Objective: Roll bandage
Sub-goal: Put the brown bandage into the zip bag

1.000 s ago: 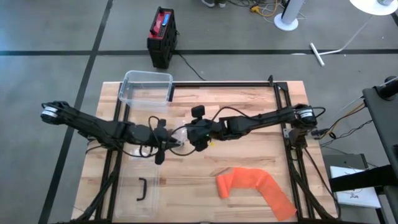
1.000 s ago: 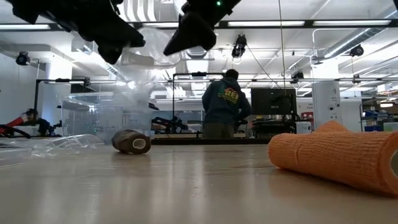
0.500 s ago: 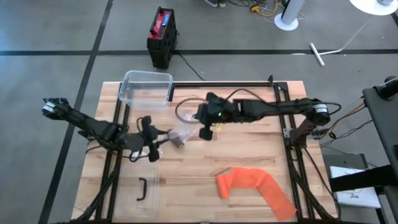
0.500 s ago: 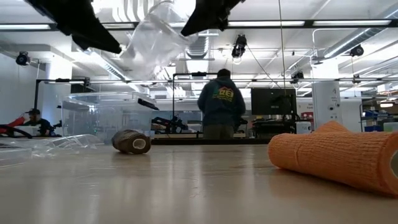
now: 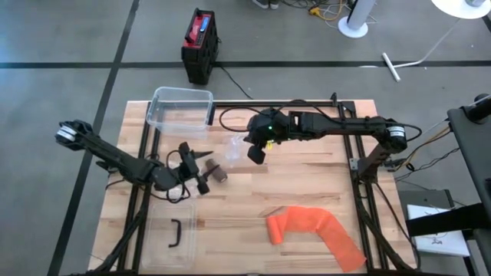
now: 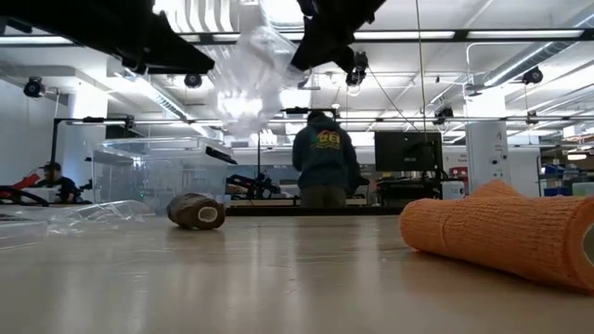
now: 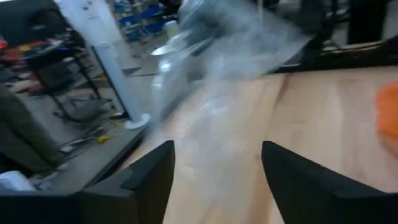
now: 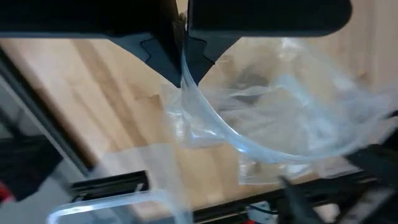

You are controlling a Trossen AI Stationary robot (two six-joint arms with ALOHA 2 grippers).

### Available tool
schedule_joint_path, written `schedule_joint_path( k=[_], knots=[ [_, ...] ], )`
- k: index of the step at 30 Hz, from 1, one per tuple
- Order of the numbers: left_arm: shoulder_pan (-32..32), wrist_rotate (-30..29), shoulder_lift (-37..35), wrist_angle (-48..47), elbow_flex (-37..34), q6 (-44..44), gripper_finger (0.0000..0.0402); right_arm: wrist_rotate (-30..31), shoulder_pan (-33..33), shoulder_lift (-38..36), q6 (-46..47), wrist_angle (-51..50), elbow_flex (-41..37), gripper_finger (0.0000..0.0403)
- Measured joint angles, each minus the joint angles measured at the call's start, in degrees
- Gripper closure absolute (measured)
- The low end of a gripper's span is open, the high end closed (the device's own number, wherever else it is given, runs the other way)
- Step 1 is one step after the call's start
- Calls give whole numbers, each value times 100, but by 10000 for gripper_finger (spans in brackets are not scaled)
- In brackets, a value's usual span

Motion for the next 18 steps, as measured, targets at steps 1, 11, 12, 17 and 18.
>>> schedule_joint_path(
  k=[1,11,12,17,18],
  knots=[
    [40,-44,52,15,0,23,163,-108,-3,0,36,20,0,403],
    [407,-461,597,57,164,241,195,-1005,10,2,342,113,0,403],
    [412,-459,646,61,213,248,218,-1012,10,2,330,113,0,403],
    [433,-456,776,56,385,246,377,-1013,10,0,138,143,-2,402],
    [447,-458,776,50,393,238,385,-1013,10,0,80,185,-2,400]
  ],
)
